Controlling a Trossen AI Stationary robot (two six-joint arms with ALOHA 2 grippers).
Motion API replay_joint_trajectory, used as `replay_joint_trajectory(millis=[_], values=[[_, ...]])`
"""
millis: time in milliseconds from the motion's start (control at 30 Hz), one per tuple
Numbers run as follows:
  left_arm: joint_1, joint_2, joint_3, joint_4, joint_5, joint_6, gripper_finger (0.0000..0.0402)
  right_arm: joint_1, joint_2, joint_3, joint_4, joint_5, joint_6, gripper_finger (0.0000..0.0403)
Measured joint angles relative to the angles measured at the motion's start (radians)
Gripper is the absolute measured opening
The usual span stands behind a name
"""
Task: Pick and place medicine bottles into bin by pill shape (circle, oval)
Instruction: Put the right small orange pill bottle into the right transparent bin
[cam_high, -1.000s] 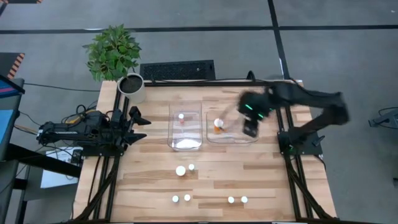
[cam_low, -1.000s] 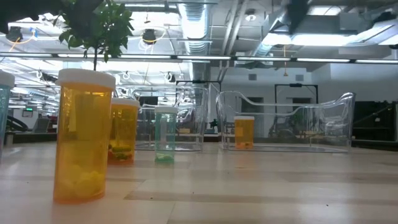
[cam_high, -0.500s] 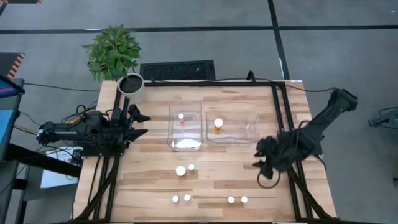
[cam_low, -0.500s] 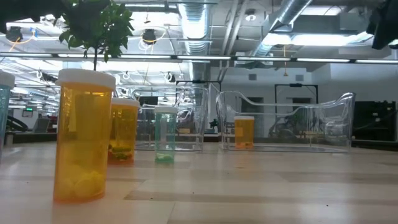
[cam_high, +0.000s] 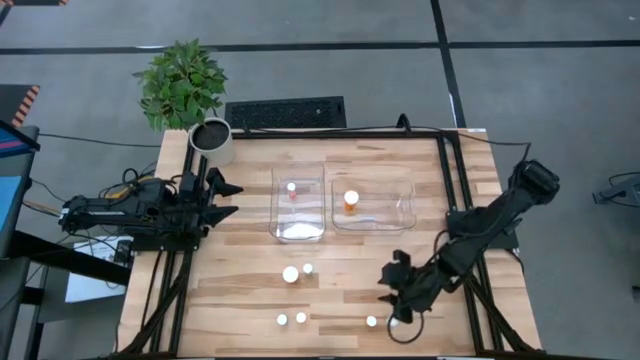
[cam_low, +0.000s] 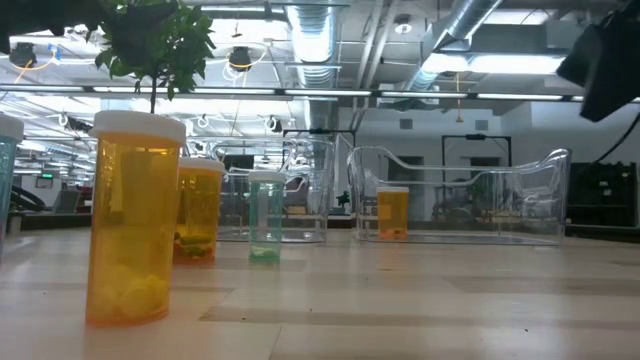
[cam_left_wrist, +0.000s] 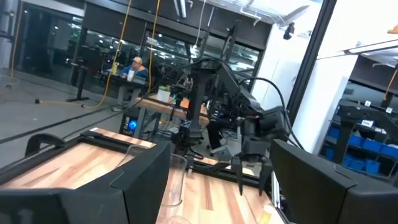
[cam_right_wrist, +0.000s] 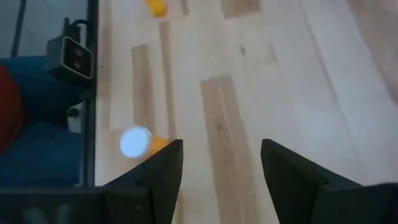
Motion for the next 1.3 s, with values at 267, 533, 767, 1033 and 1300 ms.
replay_joint_trajectory(millis=[267, 533, 767, 1033, 1300], values=[[0.000, 0.000, 0.000, -0.002, 0.000, -0.005, 0.0270, -0.001, 0.119, 0.118, 0.066, -0.013, -0.091, 0.0223], [0.000, 0.000, 0.000, -0.005, 0.000, -0.006, 0.0270, 0.046, 0.223, 0.206, 0.062, -0.023, -0.107, 0.0223], [0.000, 0.000, 0.000, -0.007, 0.000, -0.007, 0.0270, 0.057, 0.299, 0.238, 0.061, -0.025, -0.107, 0.0224], [0.000, 0.000, 0.000, -0.008, 0.000, -0.009, 0.0270, 0.056, 0.357, 0.239, 0.036, -0.046, -0.106, 0.0224], [0.000, 0.000, 0.000, -0.008, 0.000, -0.009, 0.0270, 0.056, 0.355, 0.240, 0.034, -0.064, -0.091, 0.0224]])
